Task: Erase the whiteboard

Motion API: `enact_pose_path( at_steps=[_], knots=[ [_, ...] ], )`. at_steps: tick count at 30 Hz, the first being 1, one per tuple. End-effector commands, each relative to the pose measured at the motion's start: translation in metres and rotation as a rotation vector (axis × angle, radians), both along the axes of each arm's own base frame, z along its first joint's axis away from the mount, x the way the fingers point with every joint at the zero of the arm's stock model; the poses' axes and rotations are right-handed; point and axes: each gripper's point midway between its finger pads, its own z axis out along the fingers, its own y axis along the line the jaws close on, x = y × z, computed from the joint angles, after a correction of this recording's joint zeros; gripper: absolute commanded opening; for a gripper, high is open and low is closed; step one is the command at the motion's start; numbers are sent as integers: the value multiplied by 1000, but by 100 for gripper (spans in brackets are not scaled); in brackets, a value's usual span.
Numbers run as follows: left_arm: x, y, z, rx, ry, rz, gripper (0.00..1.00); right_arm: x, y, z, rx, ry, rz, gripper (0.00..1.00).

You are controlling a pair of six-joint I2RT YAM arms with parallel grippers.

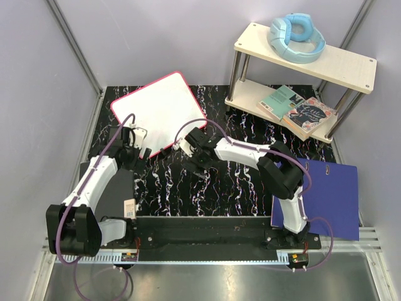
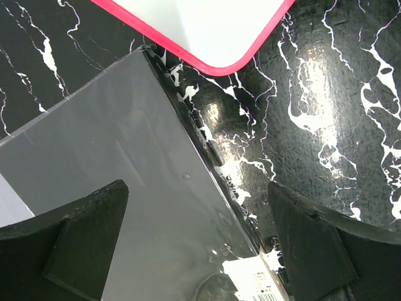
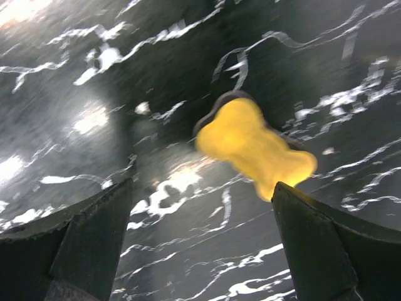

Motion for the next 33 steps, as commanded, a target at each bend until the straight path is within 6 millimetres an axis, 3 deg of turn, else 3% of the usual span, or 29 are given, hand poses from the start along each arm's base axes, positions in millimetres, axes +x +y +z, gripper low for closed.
enact_pose_path(
  at_steps=[1, 7, 10, 19, 22, 33],
  knots=[
    [21, -5, 23, -27, -85, -1, 99, 29, 6, 14, 0, -111, -5, 100],
    [23, -9, 22, -45, -81, -18, 99, 34, 18, 19, 44, -109, -1, 100],
    [21, -9, 19, -43, -70, -17, 99, 47, 19, 19, 38, -150, -15, 100],
    [18, -7, 17, -33, -69, -33, 99, 93, 4, 9, 59, -159, -111, 100],
    [18, -6, 17, -22, -68, -33, 99, 96, 4, 4, 123, -92, -142, 100],
    [11, -7, 6, -31, -48, -30, 99, 44, -9, 8, 163, 104, -112, 97]
  ],
)
